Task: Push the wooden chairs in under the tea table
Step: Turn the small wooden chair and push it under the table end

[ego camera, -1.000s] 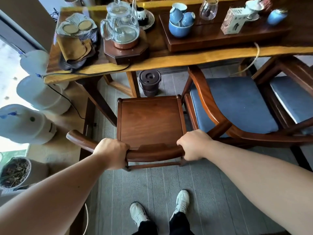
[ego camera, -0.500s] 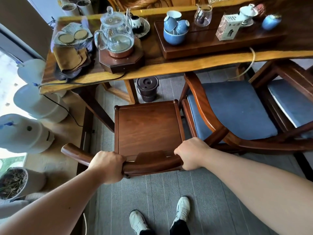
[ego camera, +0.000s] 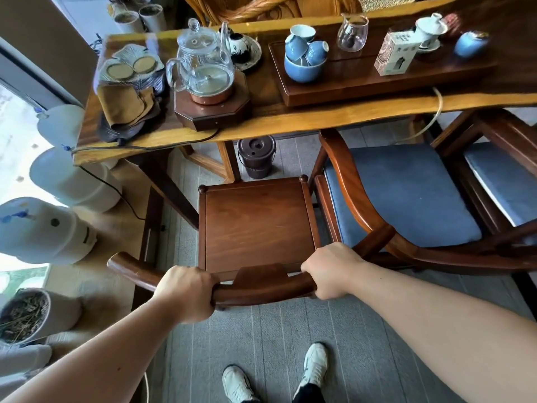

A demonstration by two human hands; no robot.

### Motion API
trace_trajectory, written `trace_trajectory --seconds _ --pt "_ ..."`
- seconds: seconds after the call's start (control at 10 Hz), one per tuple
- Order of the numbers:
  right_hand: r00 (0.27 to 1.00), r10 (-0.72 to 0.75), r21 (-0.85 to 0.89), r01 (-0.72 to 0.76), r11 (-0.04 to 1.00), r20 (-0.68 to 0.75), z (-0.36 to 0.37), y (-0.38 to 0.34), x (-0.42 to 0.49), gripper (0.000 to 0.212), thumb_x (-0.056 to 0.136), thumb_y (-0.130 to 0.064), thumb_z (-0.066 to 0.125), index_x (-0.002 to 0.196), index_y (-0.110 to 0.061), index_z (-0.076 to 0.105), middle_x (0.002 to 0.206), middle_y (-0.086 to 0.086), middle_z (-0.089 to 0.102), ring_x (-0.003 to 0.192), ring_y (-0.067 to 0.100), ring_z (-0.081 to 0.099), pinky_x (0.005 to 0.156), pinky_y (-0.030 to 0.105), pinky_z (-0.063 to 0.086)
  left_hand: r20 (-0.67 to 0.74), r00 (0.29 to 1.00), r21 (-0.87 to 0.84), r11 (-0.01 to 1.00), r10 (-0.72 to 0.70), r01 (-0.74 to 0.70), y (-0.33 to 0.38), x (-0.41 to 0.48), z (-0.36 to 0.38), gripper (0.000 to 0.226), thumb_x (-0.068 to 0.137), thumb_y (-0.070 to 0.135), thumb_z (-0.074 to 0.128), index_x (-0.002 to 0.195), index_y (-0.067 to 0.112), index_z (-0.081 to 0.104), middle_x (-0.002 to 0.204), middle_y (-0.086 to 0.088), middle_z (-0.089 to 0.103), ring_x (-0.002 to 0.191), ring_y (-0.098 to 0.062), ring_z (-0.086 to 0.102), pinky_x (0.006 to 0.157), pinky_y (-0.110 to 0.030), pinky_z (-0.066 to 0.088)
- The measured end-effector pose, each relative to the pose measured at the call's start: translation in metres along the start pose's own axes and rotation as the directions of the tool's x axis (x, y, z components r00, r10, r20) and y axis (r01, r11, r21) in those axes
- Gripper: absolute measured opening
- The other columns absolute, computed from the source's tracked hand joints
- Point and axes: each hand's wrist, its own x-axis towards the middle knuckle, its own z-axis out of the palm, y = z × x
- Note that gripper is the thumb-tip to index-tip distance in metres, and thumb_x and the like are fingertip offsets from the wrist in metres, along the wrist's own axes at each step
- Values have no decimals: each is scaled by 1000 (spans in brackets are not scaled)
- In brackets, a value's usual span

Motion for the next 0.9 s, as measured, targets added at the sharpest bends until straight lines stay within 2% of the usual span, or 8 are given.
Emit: trace_trajectory --seconds 0.2,0.3,0.4,0.6,0.7,0.8,0.9 --pt "996 78 -1 -78 997 42 -10 17 -9 16 73 -24 59 82 -30 48 77 -9 52 82 20 57 68 33 42 -21 1000 -5 1000 -12 12 15 14 -5 15 75 42 50 85 31 56 70 10 60 68 -17 60 60 -28 45" --pt "993 103 19 -104 994 62 -15 14 -12 17 73 -23 59 83 -30 48 78 -8 53 78 20 53 71 34 47 -2 1000 -9 1000 -2 2 13 13 -6 21 75 53 57 78 33 51 62 12 53 62 -13 56 54 -26 40" --pt "993 112 39 -114 993 49 -10 5 -10 17 74 -22 59 83 -30 47 77 -6 54 76 20 52 71 34 47 -2 1000 2 1000 17 -17 6 9 -5 22 75 54 57 80 33 52 63 12 53 62 -13 54 54 -27 40" --pt "992 122 41 -123 991 30 -9 -9 -12 15 74 -21 59 80 -30 49 71 -9 50 73 18 51 64 32 40 5 1000 -12 1000 -4 4 4 -2 -11 5 75 32 50 79 33 49 64 11 52 65 -15 55 57 -28 42" --pt "987 155 49 -156 986 32 -9 -9 -13 14 77 -22 58 83 -31 48 73 -8 50 74 18 51 64 31 43 -14 1000 -18 1000 -26 26 4 -4 -9 5 78 32 50 82 32 50 66 11 53 66 -14 56 59 -28 45" --pt "988 151 41 -153 987 42 -6 -7 -15 39 83 -53 58 114 -30 52 104 -2 60 99 24 57 84 38 48 -16 999 -19 999 -34 34 4 -10 -8 25 81 45 55 101 31 54 87 11 60 84 -15 58 78 -34 50" --pt "990 142 14 -141 990 -8 -16 -8 -19 93 76 -83 40 150 -29 22 148 5 39 131 30 38 105 49 32 -61 998 36 999 1 1 1 -15 -16 81 76 77 41 138 25 36 135 1 50 125 -22 43 107 -43 33"
